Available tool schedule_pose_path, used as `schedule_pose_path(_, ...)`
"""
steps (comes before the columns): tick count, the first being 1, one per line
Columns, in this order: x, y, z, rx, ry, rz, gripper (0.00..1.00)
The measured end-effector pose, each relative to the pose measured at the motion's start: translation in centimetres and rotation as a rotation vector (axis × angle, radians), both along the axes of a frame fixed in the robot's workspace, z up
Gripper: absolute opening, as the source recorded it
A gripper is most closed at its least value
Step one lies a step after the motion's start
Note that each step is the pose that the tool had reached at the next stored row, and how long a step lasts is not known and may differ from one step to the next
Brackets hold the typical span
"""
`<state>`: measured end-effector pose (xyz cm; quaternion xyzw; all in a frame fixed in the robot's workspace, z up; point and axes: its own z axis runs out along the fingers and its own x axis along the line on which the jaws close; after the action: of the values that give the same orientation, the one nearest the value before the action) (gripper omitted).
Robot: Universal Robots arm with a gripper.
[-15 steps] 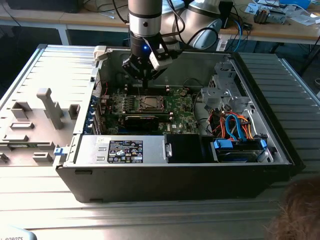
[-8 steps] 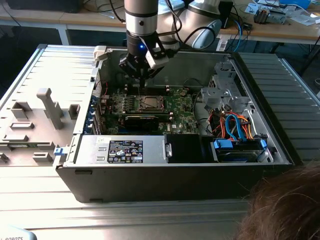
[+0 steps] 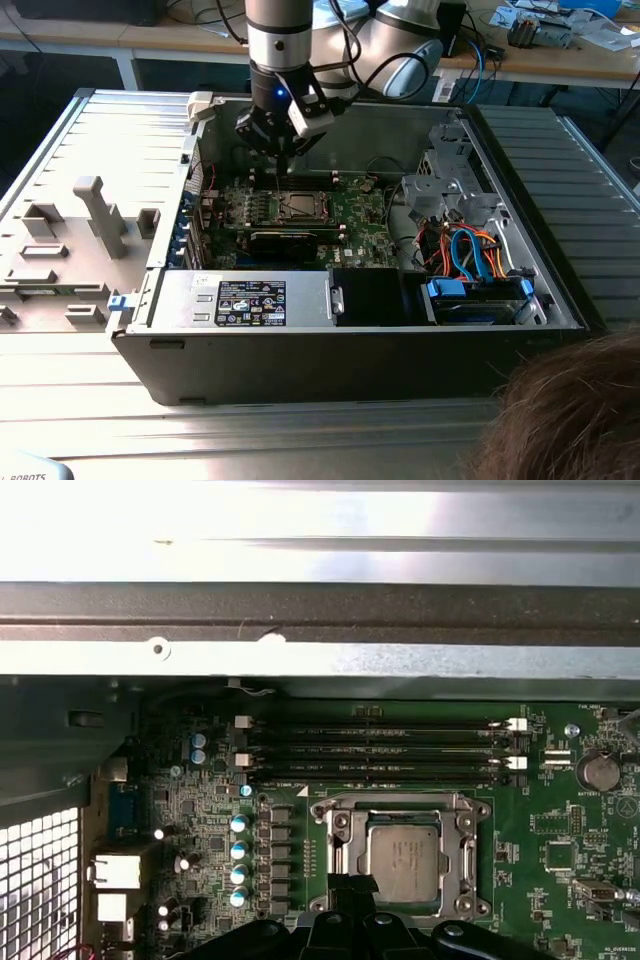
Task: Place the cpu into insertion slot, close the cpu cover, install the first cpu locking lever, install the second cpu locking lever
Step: 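Install the first cpu locking lever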
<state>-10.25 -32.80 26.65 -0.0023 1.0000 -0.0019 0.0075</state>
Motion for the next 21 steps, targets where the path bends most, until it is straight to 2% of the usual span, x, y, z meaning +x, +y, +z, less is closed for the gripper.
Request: schedule_pose_path(21,-0.58,0.30,0.00,0.0000,0.0000,0.000,0.11)
